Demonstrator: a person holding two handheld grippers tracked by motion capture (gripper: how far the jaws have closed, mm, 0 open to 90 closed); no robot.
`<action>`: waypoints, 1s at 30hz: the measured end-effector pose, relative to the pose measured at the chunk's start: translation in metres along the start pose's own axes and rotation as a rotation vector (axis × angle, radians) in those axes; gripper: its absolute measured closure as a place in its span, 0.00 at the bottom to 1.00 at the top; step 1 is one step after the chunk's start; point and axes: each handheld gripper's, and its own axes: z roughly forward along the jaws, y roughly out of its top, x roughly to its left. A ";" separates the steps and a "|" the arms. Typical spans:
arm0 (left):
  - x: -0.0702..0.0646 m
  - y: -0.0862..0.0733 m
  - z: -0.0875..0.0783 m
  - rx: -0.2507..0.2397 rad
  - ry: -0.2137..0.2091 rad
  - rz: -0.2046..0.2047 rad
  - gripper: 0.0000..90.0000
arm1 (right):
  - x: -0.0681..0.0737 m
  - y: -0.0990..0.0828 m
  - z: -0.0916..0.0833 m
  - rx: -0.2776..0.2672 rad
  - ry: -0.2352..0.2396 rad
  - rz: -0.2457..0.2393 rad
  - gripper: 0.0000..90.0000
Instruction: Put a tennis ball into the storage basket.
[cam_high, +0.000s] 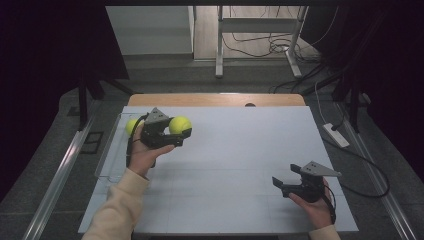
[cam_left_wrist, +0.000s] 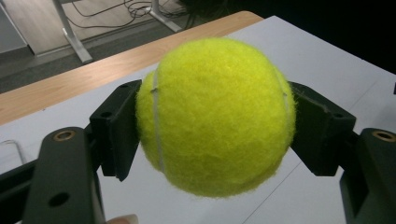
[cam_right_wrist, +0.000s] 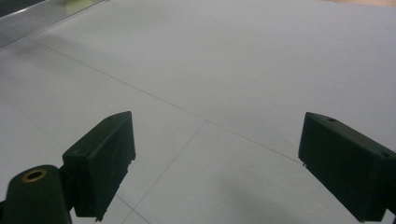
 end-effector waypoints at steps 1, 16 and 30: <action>0.002 -0.001 -0.001 0.001 0.006 -0.004 0.30 | 0.000 0.000 0.000 0.000 0.000 -0.001 0.12; 0.016 -0.013 -0.013 -0.003 0.062 -0.018 0.30 | -0.001 -0.001 0.000 0.005 -0.004 0.000 0.12; 0.029 -0.018 -0.029 -0.012 0.102 -0.045 0.30 | 0.001 -0.001 0.000 0.005 -0.001 -0.002 0.12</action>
